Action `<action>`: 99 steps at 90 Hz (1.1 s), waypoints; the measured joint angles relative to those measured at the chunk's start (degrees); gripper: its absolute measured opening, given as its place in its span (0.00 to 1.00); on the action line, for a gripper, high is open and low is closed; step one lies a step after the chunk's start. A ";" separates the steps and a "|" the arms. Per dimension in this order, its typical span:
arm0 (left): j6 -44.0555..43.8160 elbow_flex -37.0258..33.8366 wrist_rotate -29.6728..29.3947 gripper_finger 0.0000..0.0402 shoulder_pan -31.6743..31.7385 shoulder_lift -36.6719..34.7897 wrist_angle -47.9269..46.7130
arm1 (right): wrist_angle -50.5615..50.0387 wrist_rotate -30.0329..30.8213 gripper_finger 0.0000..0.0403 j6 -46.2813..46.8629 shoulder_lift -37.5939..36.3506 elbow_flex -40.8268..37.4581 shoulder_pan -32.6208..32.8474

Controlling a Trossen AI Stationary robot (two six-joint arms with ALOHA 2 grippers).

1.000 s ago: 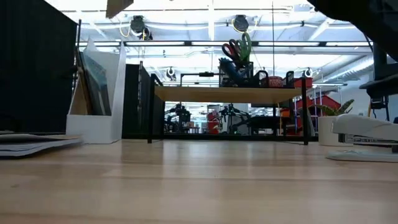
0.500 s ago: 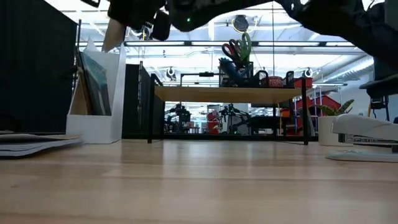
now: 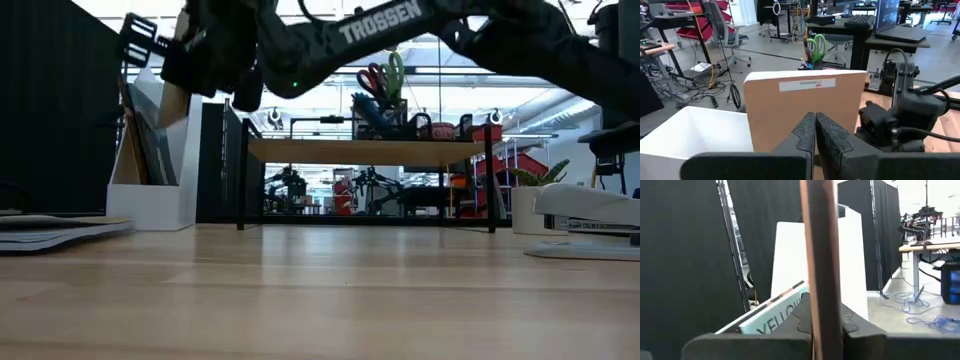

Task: Stock shelves
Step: Put the brown book into the white bookshelf

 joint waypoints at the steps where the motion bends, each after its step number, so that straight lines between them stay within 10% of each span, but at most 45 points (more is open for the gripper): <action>1: 0.00 0.00 0.00 0.00 0.00 0.00 0.00 | 0.00 -0.04 0.00 0.16 0.07 0.00 -0.07; 99: -0.33 0.00 0.66 0.00 0.00 0.15 0.02 | -13.92 -11.45 0.06 10.56 2.67 0.00 -2.78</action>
